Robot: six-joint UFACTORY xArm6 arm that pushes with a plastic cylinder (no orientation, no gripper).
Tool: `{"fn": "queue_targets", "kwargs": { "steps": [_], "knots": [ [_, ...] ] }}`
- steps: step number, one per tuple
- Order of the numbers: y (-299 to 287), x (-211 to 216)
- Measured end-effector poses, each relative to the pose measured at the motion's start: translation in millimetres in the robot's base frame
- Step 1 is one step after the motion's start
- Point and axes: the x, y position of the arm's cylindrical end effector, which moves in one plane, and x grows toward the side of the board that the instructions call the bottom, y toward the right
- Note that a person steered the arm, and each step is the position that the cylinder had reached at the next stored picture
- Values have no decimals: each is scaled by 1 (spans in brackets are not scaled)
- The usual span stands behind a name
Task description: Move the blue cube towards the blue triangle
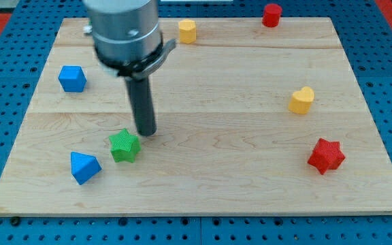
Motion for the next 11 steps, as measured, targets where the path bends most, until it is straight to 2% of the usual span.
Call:
{"fn": "queue_targets", "kwargs": {
  "steps": [1, 2, 3, 4, 5, 7, 9, 11],
  "knots": [
    [-15, 1],
    [-18, -24],
    [-25, -95],
    [-59, -159],
    [-121, -177],
    [-146, -129],
    [-146, -66],
    [-196, -34]
  ]
}}
